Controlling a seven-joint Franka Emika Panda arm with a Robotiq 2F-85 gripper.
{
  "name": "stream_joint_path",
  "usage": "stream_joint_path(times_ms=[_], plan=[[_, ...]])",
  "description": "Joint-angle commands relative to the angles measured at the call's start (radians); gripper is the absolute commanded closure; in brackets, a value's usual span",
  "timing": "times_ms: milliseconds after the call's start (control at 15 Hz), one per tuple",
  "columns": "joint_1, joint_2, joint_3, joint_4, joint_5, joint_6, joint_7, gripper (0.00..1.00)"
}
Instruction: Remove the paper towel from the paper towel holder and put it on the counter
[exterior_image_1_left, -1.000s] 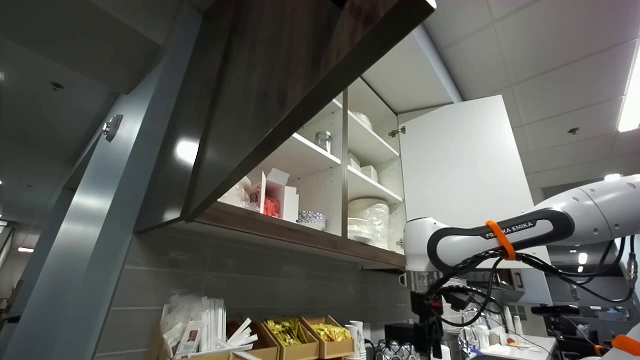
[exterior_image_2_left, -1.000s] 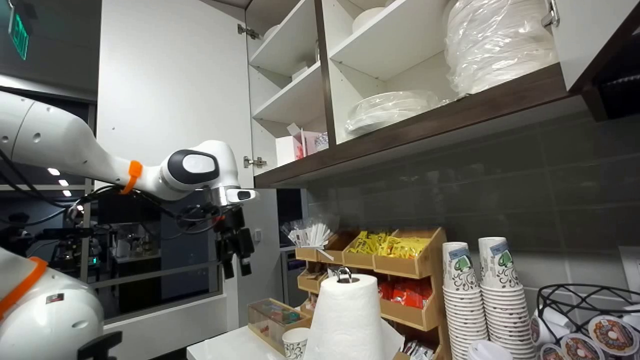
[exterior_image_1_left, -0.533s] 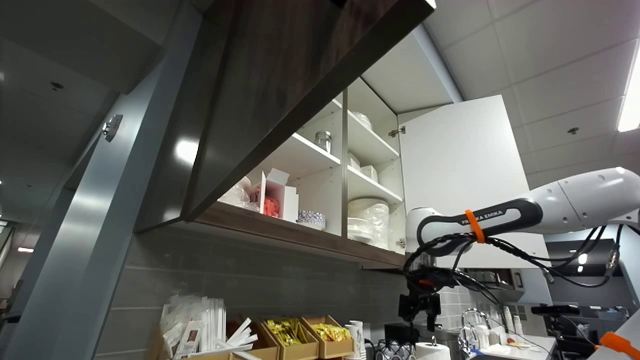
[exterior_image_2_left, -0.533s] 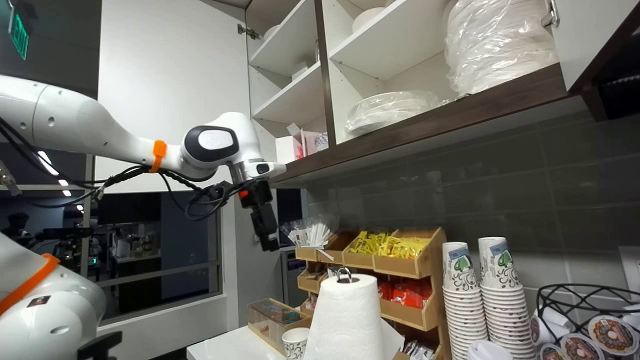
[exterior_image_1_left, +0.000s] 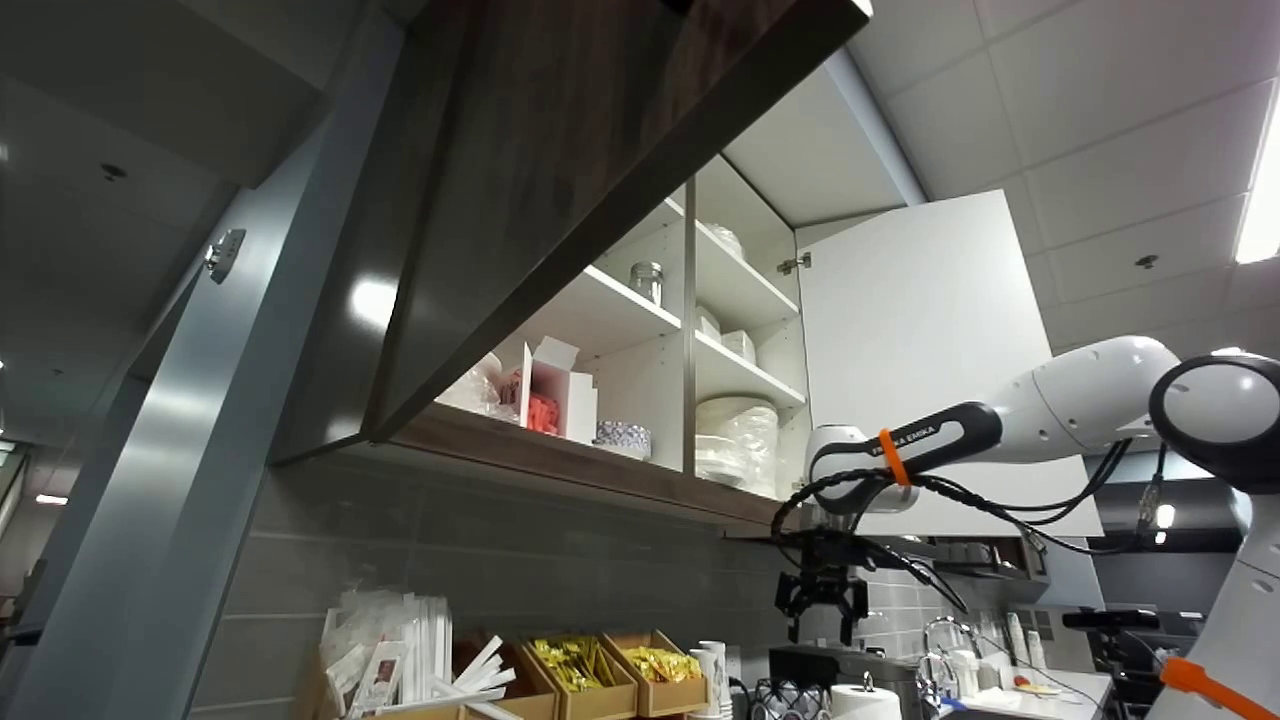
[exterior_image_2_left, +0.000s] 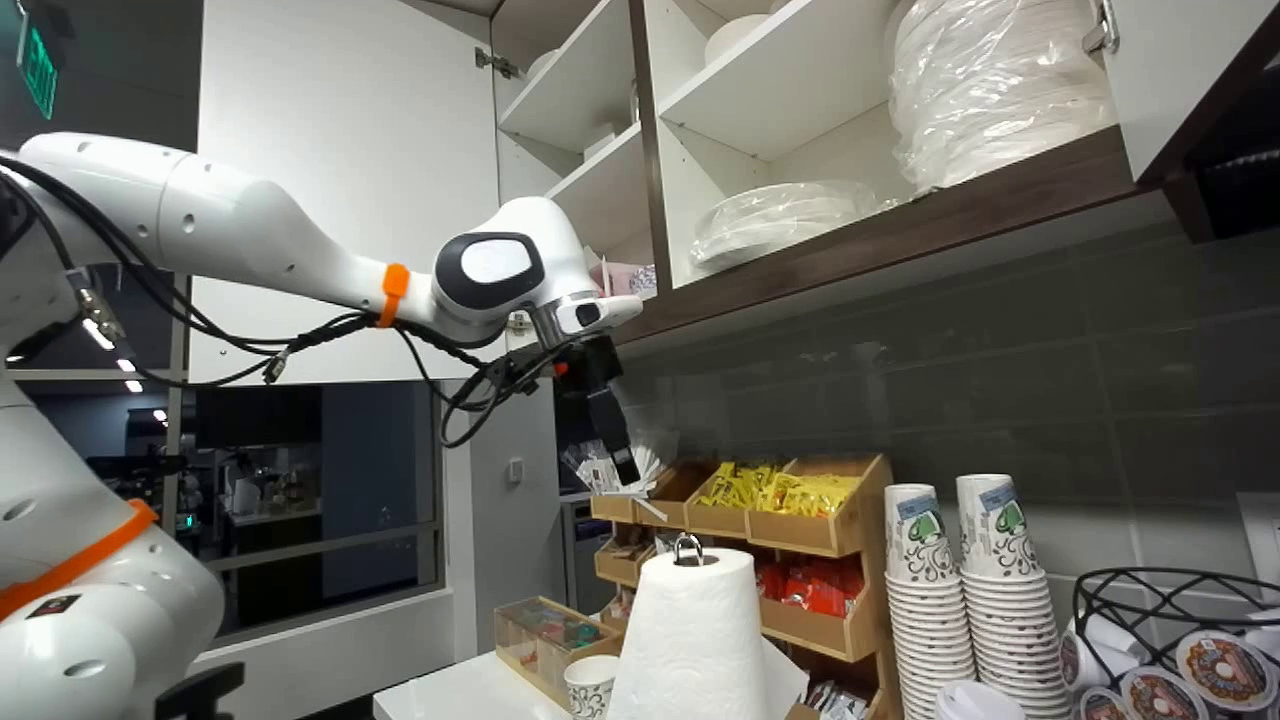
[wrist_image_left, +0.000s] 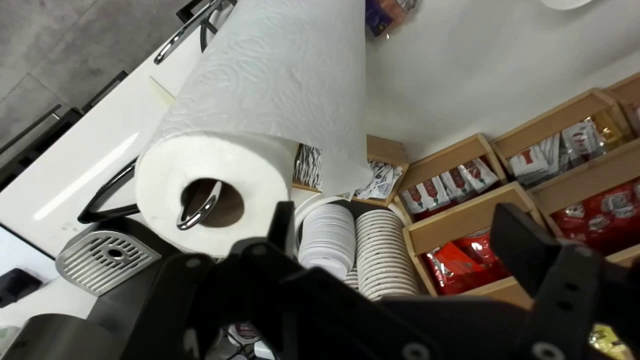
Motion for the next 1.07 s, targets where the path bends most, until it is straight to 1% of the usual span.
stream_joint_path(times_ms=[0, 267, 467, 733, 1000], plan=[[-0.029, 0.114, -0.015, 0.078, -0.004, 0.023, 0.095, 0.0], [-0.055, 0.199, -0.037, 0.14, 0.001, 0.016, 0.203, 0.0], [-0.057, 0.248, -0.054, 0.166, -0.003, 0.014, 0.264, 0.0], [-0.05, 0.298, -0.084, 0.183, 0.001, 0.014, 0.303, 0.0], [-0.045, 0.321, -0.104, 0.187, 0.001, 0.007, 0.312, 0.0]])
